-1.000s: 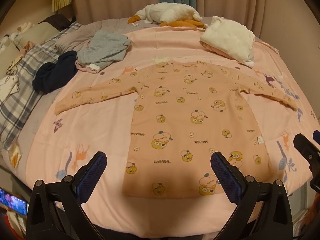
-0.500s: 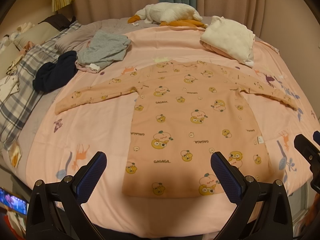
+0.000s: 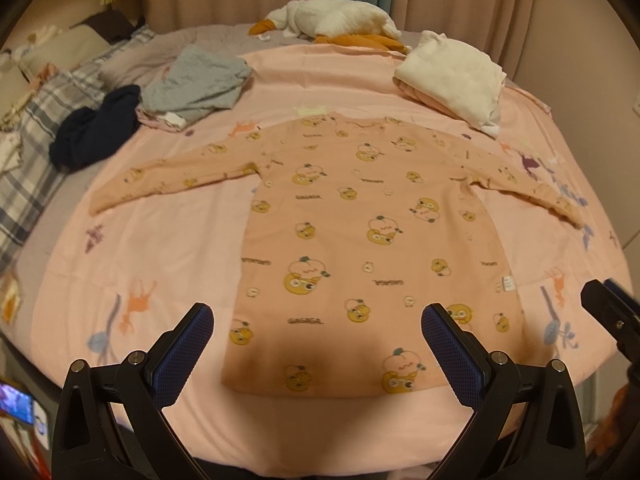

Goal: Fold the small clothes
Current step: 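Grasp a sleeve cuff with the right tool and fold it across the body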

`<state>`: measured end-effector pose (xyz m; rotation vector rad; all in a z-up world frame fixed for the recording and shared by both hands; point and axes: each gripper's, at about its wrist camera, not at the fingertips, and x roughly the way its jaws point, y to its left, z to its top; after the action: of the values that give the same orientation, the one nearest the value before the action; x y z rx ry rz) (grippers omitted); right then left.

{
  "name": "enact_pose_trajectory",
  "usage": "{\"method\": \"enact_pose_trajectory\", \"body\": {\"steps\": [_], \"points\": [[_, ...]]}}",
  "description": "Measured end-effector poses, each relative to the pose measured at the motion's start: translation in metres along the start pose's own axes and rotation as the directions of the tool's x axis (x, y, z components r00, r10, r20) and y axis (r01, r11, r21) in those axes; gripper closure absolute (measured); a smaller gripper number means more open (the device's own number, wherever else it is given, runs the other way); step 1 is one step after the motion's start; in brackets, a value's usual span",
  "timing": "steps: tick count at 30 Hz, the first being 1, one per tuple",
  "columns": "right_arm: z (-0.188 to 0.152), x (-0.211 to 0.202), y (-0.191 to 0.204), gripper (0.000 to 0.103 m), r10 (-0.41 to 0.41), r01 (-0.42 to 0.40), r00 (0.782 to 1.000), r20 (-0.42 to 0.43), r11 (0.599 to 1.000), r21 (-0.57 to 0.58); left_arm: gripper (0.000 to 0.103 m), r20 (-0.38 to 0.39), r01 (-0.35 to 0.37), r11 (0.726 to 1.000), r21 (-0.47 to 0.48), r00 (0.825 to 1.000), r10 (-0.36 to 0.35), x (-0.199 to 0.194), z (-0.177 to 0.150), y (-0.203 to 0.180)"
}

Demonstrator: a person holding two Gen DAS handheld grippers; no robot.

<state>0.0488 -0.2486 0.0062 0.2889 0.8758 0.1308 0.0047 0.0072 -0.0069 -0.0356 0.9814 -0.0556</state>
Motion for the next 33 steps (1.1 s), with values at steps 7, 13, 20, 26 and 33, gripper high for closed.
{"method": "enact_pose_trajectory", "body": {"steps": [7,13,20,26,33], "points": [[0.0,0.009,-0.07,0.0,0.12,-0.128,0.992,0.046,0.958,0.256,0.0,-0.031,0.125,0.99,-0.067,0.991,-0.127,0.021,0.004,0.0],[0.016,0.009,-0.155,0.0,0.033,-0.084,0.992,0.12,0.886,0.456,0.0,-0.025,0.174,0.981,-0.082,0.984,-0.176,0.035,0.014,-0.005],[0.045,0.037,-0.25,0.011,-0.069,-0.034,0.988,0.136,0.772,0.635,0.0,-0.02,0.194,0.971,-0.139,0.98,-0.198,0.061,0.04,-0.009],[0.07,0.08,-0.302,0.024,-0.115,0.011,0.989,0.097,0.695,0.719,0.0,0.008,0.189,0.974,-0.126,0.982,-0.19,0.075,0.068,-0.021],[0.092,0.115,-0.346,0.038,-0.16,0.021,0.982,0.101,0.62,0.784,0.0,0.023,0.167,0.977,-0.133,0.986,-0.165,0.091,0.091,-0.025]]}}
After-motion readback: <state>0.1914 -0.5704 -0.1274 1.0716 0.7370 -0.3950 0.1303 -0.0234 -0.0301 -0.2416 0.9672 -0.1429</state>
